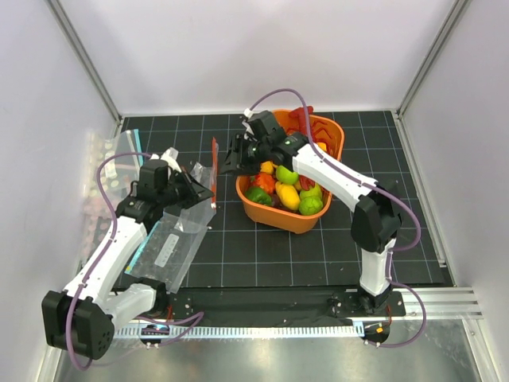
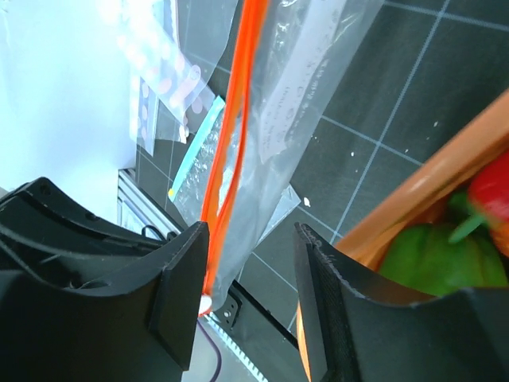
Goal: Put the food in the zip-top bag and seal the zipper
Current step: Open the zipper of the food storage bag.
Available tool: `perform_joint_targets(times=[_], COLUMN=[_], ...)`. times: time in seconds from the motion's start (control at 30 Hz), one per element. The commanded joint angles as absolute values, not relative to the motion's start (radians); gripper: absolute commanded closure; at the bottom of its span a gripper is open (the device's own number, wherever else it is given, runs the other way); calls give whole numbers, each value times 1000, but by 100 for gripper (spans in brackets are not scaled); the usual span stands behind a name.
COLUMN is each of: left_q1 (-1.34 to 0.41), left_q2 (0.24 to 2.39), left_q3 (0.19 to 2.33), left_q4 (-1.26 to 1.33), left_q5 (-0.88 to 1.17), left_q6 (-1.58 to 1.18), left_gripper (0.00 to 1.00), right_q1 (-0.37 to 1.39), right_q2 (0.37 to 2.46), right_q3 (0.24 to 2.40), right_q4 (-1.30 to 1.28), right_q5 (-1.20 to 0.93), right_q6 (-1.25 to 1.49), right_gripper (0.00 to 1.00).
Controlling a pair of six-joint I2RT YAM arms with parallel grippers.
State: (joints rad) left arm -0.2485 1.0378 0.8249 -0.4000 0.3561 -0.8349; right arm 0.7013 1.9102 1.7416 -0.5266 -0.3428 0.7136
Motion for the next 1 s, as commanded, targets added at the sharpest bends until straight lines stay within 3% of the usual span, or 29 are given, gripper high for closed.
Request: perform_joint_targets(times=[0.0, 0.6, 0.77, 0.97], left_q1=[-259, -285, -290, -293], left_q2=[1009, 980, 979, 969], left_q3=[825, 808, 811, 810], left_q4=[-344, -344, -342, -345], left_q5=[385, 374, 371, 354], left_q6=[-830, -808, -804, -796], left_gripper=[100, 100, 100, 100], right_q1=[721, 753, 762, 765], right_q2=[1917, 1971, 1991, 2005], right_q3=[1798, 1844, 1861, 1871], right_q4=[-543, -578, -603, -643], right_q5=[-322, -318, -302, -281], right_q6=[722, 738, 739, 732], right_gripper=[48, 51, 56, 72])
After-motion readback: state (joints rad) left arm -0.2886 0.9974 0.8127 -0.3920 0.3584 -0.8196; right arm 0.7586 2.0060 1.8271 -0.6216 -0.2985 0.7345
